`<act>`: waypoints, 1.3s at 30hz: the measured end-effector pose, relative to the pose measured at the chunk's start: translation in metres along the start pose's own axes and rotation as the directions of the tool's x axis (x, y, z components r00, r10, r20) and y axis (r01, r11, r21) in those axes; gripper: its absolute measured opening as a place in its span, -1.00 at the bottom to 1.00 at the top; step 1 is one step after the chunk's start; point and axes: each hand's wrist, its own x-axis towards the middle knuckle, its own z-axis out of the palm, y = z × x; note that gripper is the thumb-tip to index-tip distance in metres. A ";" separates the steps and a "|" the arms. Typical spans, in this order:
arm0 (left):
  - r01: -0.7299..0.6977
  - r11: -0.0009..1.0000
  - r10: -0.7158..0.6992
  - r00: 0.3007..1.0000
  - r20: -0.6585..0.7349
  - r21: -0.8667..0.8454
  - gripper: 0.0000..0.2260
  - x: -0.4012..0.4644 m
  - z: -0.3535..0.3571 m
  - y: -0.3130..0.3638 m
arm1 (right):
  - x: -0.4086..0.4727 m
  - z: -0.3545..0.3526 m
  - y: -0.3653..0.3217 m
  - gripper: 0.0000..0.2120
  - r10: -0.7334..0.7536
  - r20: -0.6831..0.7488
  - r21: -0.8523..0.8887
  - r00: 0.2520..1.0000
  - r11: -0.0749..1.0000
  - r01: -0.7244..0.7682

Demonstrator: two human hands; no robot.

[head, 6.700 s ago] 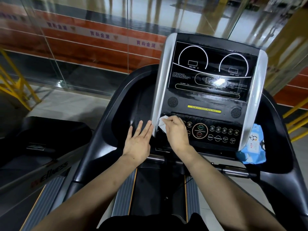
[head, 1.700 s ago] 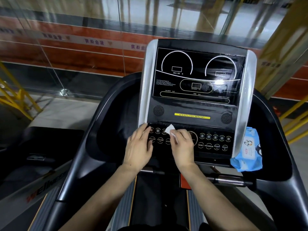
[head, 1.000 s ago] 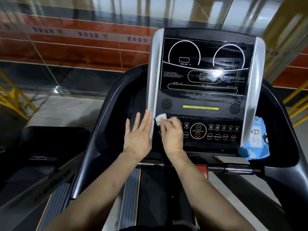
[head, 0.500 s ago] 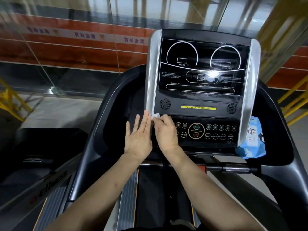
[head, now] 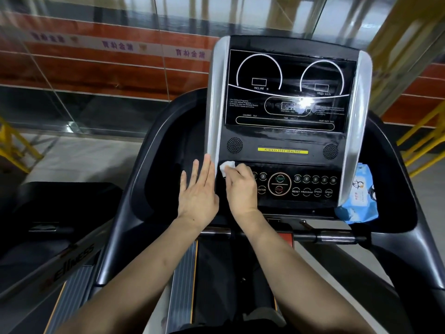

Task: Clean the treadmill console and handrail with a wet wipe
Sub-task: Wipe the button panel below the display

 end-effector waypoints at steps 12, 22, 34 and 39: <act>-0.085 0.996 0.089 0.984 -0.155 0.031 -0.33 0.009 0.019 0.058 | -0.002 -0.059 0.107 -0.88 0.019 -0.144 -0.027 0.989 0.999 -0.023; -0.062 0.994 0.075 0.987 -0.145 0.094 -0.29 0.023 0.045 0.145 | -0.001 -0.128 0.206 -0.88 0.151 -0.215 -0.047 0.965 0.985 -0.165; -0.148 0.983 0.159 0.982 -0.101 0.110 -0.25 0.030 0.073 0.212 | -0.015 -0.156 0.250 -0.92 0.241 -0.232 -0.008 0.942 0.968 -0.249; -0.156 0.983 0.168 0.979 -0.115 0.100 -0.27 0.025 0.074 0.207 | -0.034 -0.152 0.255 -0.94 0.221 -0.235 -0.032 0.946 0.971 -0.235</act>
